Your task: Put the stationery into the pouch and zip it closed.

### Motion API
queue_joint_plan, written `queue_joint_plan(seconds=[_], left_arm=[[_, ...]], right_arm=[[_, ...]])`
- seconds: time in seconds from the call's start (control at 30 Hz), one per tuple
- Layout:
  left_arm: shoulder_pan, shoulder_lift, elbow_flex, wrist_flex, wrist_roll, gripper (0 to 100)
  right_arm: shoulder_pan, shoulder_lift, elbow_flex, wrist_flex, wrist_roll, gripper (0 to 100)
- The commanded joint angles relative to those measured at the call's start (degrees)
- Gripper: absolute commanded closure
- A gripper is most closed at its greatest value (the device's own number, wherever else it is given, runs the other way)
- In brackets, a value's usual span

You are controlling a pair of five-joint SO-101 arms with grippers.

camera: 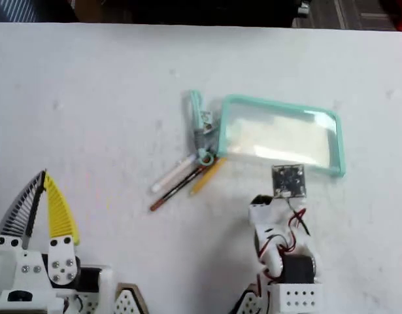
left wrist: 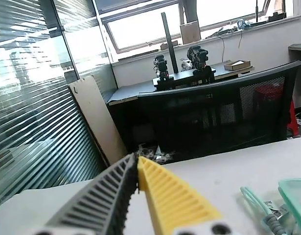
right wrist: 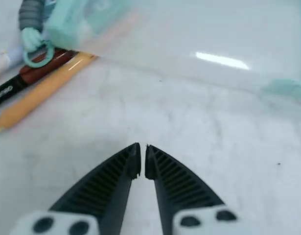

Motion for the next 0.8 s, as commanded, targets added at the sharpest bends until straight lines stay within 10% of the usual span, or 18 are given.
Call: queue_joint_plan(seconds=[0.0,0.43,0.77], left_arm=[[-0.04,0.48,-0.53,-1.23,3.6,98],[1.27,2.07,9.58,-16.44,-2.29,98],[5.67,33.19,-0.18,-12.84,-2.11,98]], right_arm=[[5.58,-0.31,0.53,-3.74,0.0,97.7],[12.62,-0.22,0.53,2.77,0.0,70.9],[12.7,-0.31,0.53,2.07,0.0,68.7]])
